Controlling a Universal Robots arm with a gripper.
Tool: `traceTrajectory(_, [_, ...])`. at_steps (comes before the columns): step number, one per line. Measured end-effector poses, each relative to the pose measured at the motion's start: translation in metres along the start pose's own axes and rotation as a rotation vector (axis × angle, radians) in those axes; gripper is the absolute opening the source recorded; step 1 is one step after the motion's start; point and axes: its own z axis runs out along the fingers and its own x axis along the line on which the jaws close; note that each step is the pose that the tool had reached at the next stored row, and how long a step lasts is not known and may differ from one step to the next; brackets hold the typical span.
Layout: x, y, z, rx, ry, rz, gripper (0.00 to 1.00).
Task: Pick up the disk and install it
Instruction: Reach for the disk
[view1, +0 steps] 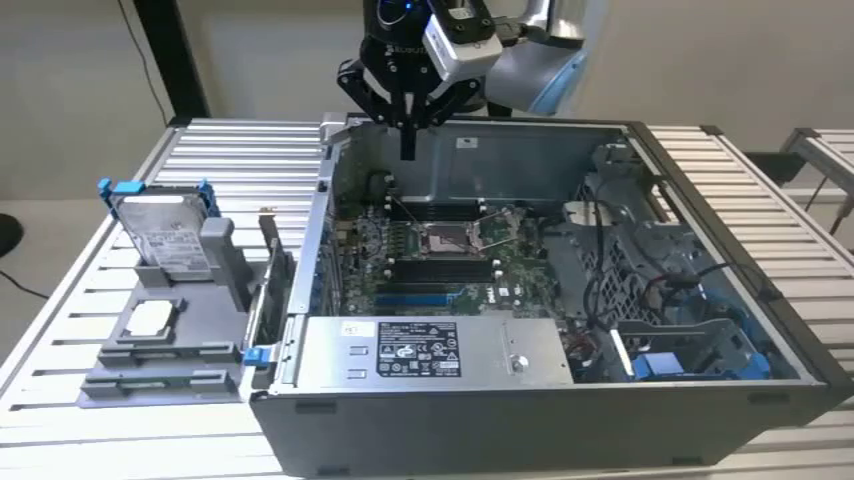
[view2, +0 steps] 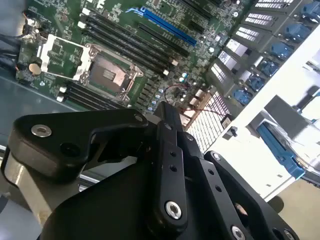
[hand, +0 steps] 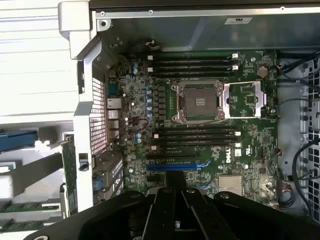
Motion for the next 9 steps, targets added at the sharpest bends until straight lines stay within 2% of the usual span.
traceTrajectory(5, [0.0003,0.0000,0.0000,0.0000,0.0000,0.000,0.00])
traceTrajectory(9, [0.0064,0.0047,0.0001,0.0008,-0.0002,0.000,0.00])
